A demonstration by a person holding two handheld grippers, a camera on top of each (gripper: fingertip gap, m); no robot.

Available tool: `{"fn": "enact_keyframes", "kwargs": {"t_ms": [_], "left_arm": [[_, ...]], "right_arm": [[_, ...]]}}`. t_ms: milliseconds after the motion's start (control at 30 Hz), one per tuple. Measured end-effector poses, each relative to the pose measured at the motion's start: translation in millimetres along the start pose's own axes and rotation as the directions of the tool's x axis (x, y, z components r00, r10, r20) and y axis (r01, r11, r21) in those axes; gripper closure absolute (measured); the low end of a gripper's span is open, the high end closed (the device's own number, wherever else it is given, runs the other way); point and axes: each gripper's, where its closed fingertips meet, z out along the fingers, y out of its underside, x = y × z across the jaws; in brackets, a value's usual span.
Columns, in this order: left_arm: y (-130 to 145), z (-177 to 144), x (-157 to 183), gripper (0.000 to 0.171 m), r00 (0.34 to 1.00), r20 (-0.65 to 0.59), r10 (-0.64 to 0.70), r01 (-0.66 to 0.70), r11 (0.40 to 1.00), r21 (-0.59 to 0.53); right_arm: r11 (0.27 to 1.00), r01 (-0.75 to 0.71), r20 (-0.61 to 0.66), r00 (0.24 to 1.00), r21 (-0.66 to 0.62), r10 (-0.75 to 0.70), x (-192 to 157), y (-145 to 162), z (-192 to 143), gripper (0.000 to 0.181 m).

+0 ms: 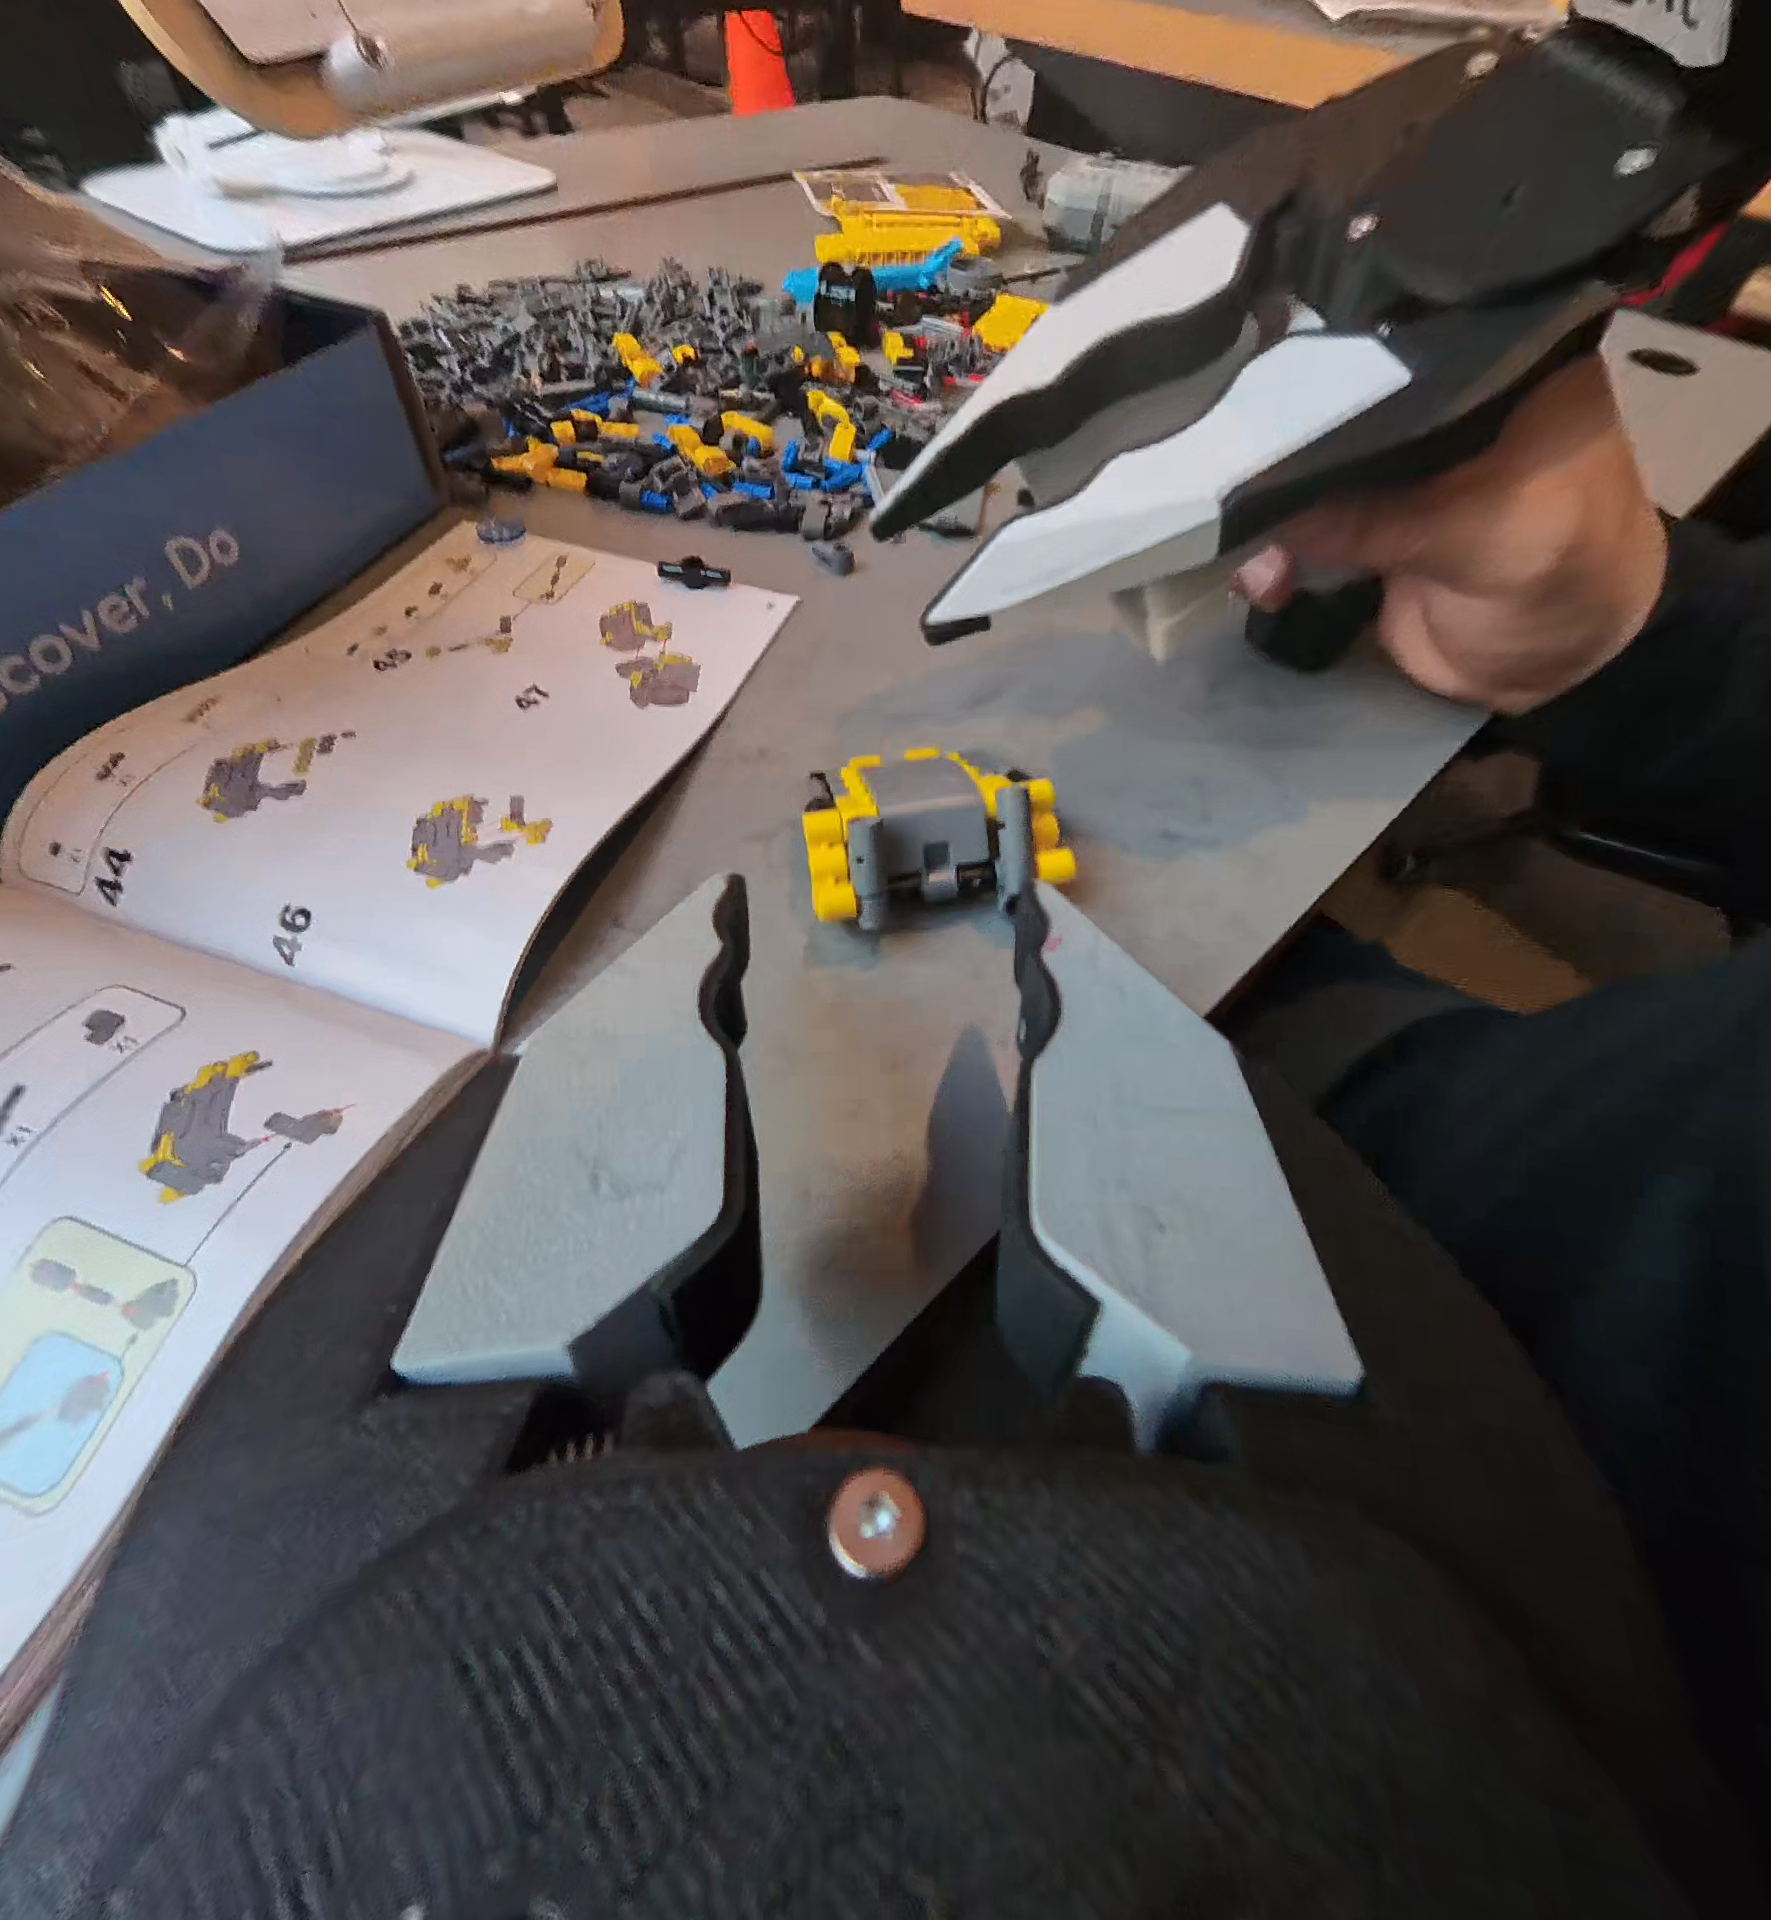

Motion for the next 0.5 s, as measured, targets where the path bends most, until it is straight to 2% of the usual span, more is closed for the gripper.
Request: {"fn": "enact_keyframes", "kwargs": {"t_ms": [100,200,333,433,500], "left_arm": [[-1.5,9.3,-0.3,0.109,0.999,0.040,0.032,-0.030,0.998,-0.054],[0.2,21.8,12.7,0.097,0.999,-0.025,-0.038,0.036,0.995,-0.093],[8.7,34.5,16.5,0.085,0.996,-0.037,-0.078,0.072,0.986,-0.152],[12.2,40.7,12.9,0.085,0.998,-0.017,-0.069,0.064,0.978,-0.201],[14.8,43.9,11.3,0.096,0.999,-0.012,-0.050,0.046,0.972,-0.229]], "right_arm": [[1.000,0.009,-0.007,1.000,0.010,-0.009,0.1,-1.2,-0.9,0.153],[0.999,0.022,-0.019,1.000,0.023,-0.021,0.4,-2.8,-2.1,0.153],[0.997,0.019,-0.028,0.999,0.074,-0.017,-0.4,-9.2,-9.1,0.168],[0.991,-0.034,0.022,0.999,0.128,0.031,-10.0,-18.4,-21.9,0.167],[0.989,-0.053,0.046,0.998,0.136,0.047,-16.5,-23.0,-35.5,0.160]]}}
